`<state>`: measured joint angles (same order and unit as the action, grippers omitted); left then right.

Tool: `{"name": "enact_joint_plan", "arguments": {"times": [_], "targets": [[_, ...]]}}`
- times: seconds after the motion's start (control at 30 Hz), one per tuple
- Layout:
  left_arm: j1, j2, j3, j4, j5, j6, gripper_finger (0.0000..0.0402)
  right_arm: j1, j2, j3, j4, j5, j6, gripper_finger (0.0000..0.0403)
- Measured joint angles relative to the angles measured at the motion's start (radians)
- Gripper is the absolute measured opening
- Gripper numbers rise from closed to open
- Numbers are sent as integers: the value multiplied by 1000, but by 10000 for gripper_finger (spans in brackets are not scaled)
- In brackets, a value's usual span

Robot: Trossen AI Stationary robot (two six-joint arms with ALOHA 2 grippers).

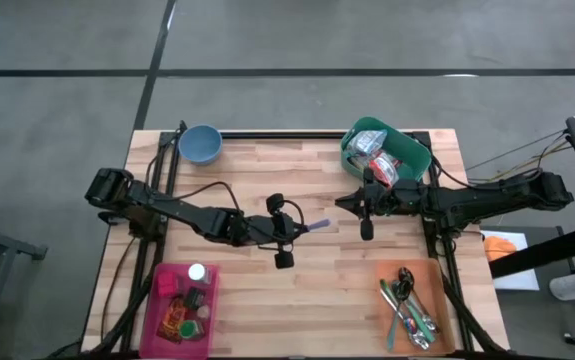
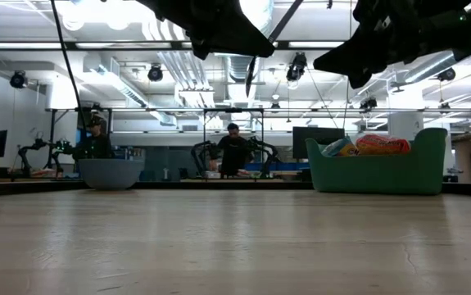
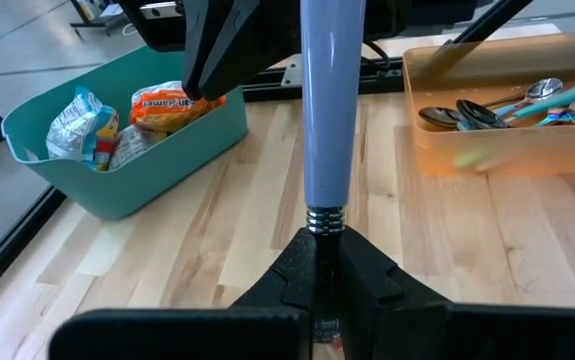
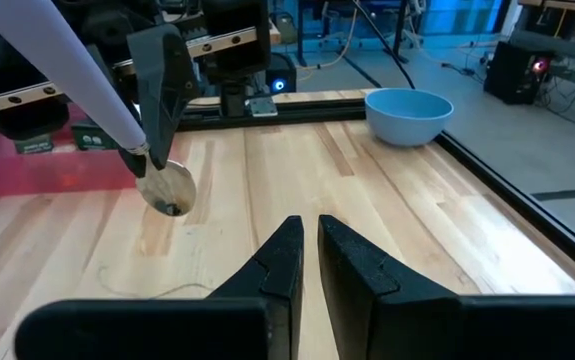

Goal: Pick & Place Food Item
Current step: Put the purple spoon into the orange bin

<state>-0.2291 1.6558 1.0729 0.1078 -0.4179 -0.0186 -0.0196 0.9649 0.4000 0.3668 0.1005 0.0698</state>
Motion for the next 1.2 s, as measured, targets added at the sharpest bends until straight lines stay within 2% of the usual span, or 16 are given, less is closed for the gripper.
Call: {"name": "enact_joint_plan", "arguments": {"times": [0.9,1.2], "targets": [[2,0,0,0,0,15,17,0,0,0,6,4,36,34],[2,0,0,0,0,12,17,0,0,0,7,4,-24,34]]}}
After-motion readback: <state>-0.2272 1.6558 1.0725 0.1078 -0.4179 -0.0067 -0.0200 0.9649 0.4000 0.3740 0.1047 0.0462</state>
